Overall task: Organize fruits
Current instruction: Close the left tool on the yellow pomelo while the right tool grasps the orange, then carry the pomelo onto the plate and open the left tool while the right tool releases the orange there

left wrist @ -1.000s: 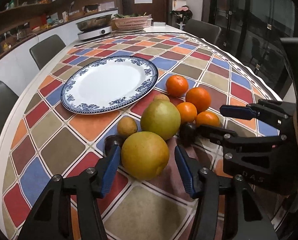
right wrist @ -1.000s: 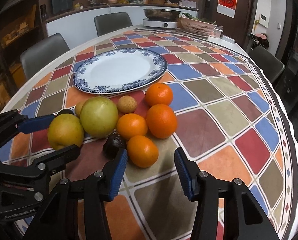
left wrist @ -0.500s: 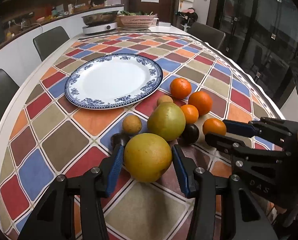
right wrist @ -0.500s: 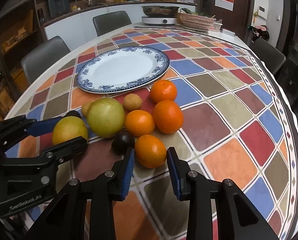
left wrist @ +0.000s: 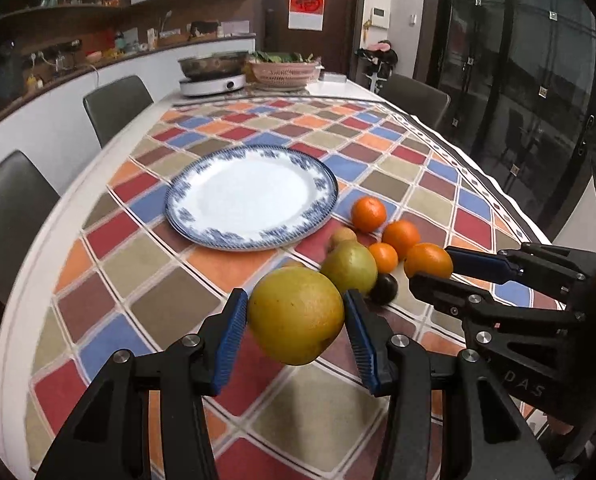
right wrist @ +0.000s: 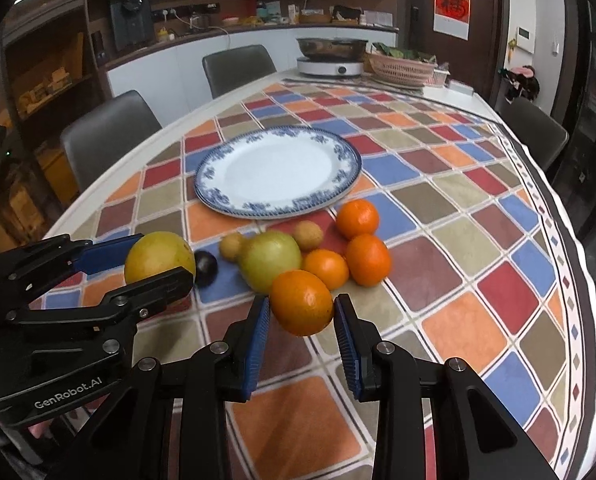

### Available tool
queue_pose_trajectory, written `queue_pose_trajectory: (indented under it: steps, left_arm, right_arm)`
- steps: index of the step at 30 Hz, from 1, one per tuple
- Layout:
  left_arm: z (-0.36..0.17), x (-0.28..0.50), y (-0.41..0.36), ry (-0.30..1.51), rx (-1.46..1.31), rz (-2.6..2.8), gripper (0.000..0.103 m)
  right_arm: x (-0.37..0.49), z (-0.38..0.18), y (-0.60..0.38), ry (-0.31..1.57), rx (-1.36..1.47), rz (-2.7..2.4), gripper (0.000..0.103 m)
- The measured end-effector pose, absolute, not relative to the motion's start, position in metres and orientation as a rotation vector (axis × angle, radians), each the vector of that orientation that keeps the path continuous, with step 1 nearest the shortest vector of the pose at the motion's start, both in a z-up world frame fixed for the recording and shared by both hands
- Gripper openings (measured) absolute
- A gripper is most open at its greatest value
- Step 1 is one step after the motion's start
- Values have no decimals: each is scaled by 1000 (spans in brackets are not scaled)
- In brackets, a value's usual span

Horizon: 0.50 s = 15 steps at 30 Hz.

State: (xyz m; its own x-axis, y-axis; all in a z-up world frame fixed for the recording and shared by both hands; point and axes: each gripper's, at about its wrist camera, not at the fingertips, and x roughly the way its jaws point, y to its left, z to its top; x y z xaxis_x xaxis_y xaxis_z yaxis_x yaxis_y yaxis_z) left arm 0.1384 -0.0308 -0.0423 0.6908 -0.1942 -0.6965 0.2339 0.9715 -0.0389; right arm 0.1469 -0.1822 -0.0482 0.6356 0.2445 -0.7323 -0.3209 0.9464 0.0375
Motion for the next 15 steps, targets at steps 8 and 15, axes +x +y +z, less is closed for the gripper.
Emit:
queue_pose_trajectory:
  steps: [8,15]
  left_arm:
    - [-26,155,-14,735,78,-207,49]
    - [-26,189,-6,757,74,-214,49]
  right_arm:
    - [162,-27,-163,763,-112,349,34]
    - [201,-15,-149,760,-129,371,34]
